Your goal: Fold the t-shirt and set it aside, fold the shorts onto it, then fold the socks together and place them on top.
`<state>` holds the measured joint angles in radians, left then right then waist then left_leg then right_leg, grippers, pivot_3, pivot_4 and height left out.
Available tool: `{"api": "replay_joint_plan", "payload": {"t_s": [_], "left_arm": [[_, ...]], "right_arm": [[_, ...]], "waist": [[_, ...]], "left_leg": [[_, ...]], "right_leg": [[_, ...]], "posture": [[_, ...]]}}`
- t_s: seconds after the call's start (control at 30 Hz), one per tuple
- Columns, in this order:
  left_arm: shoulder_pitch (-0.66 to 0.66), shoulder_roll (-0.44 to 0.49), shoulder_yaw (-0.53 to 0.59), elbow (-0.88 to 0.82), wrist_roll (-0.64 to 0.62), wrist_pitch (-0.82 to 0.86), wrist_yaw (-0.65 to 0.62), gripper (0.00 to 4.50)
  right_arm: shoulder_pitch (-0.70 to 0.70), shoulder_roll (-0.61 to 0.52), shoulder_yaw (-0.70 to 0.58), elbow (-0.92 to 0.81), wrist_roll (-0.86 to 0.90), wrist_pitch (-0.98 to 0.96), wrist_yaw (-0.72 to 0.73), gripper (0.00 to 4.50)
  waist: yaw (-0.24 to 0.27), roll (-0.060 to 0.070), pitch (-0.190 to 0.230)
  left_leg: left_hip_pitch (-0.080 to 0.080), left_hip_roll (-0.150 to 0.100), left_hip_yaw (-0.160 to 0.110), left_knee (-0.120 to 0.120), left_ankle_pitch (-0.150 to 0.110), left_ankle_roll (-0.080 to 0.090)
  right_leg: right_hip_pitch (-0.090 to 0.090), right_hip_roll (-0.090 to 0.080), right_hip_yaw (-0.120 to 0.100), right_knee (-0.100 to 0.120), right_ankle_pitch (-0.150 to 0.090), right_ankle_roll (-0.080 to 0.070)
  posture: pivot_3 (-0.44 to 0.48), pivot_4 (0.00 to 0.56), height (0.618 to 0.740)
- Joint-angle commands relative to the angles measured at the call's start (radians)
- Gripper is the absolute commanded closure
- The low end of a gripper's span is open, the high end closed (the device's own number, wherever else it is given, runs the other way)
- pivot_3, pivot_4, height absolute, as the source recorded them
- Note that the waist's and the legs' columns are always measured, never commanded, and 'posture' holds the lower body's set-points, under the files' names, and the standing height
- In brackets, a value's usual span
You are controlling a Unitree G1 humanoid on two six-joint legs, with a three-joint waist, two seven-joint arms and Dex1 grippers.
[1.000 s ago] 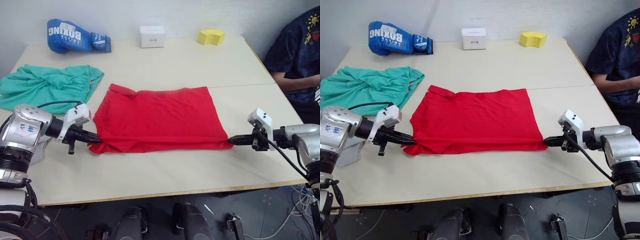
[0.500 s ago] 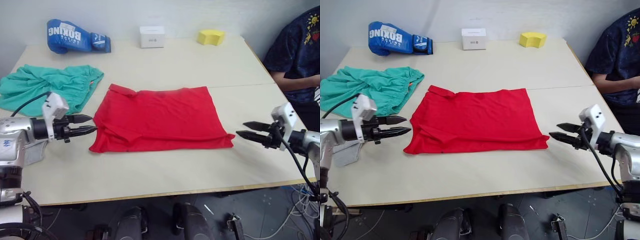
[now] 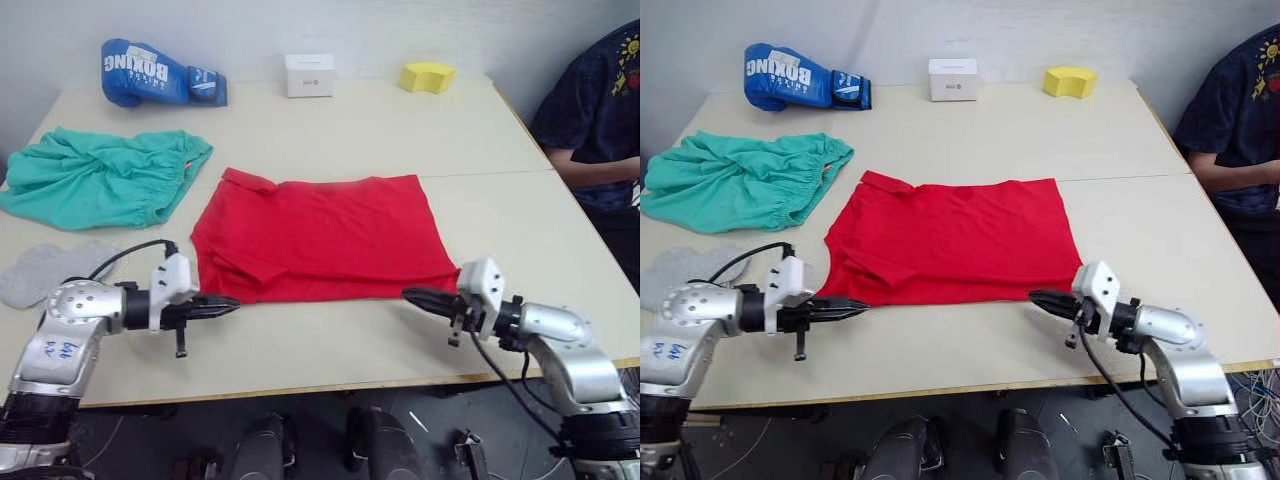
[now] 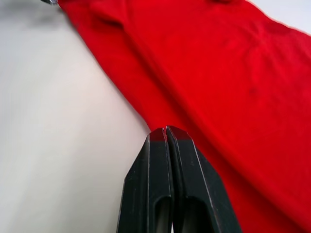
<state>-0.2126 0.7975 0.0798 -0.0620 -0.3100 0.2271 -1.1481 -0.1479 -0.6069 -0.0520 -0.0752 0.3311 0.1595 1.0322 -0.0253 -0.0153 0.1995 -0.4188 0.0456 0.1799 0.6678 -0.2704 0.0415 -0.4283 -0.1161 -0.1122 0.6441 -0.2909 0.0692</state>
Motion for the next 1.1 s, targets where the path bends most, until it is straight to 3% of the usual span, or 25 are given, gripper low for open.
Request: {"api": "replay_joint_plan", "payload": {"t_s": [0.03,0.5,0.77,0.93,1.0,1.1], "left_arm": [[-0.069,-0.053,-0.018,0.042,0.023,-0.04,0.064,4.5],[-0.162,-0.105,-0.077,0.157,0.034,-0.061,0.044,4.5],[-0.271,-0.233,-0.071,0.332,0.109,-0.167,0.217,4.5],[-0.274,-0.237,-0.042,0.439,0.186,-0.219,0.383,4.5],[-0.271,-0.243,0.011,0.445,0.164,-0.228,0.443,4.5],[-0.286,-0.247,0.135,0.401,0.033,-0.156,0.466,4.5]], "right_arm": [[-0.006,0.015,-0.007,0.055,-0.027,-0.046,-0.041,4.45],[-0.13,-0.005,-0.018,0.229,-0.102,-0.091,-0.113,4.45],[-0.179,-0.02,-0.067,0.391,-0.127,-0.18,-0.179,4.45],[-0.19,-0.04,-0.128,0.541,-0.14,-0.359,-0.208,4.45],[-0.194,-0.055,-0.157,0.597,-0.139,-0.428,-0.227,4.45],[-0.205,-0.065,-0.192,0.619,-0.104,-0.475,-0.21,4.45]], "waist": [[0.002,0.0,0.0],[0.0,0.0,0.0],[-0.001,-0.001,-0.001],[-0.003,-0.001,-0.001],[-0.003,-0.001,-0.001],[-0.005,-0.001,-0.001]], "left_leg": [[0.0,0.0,-0.001,0.0,0.0,0.0],[0.002,0.001,0.0,0.0,0.001,0.0],[0.002,0.001,0.0,0.0,0.001,0.0],[0.004,0.001,0.001,0.0,0.001,0.0],[0.004,0.001,0.001,0.0,0.001,0.0],[0.004,0.002,0.001,0.0,0.001,0.0]], "right_leg": [[0.0,0.0,0.0,0.0,0.0,0.0],[0.001,0.002,0.0,0.001,0.0,-0.001],[0.002,0.002,0.0,0.001,0.0,-0.001],[0.002,0.002,0.0,0.001,0.0,-0.001],[0.003,0.002,0.0,0.001,0.0,-0.001],[0.003,0.001,0.001,0.001,0.0,-0.001]], "posture": [[0.0,0.15,0.74],[0.0,0.15,0.74],[0.0,0.15,0.74],[0.0,0.15,0.74],[0.0,0.15,0.74],[0.0,0.15,0.74]]}}
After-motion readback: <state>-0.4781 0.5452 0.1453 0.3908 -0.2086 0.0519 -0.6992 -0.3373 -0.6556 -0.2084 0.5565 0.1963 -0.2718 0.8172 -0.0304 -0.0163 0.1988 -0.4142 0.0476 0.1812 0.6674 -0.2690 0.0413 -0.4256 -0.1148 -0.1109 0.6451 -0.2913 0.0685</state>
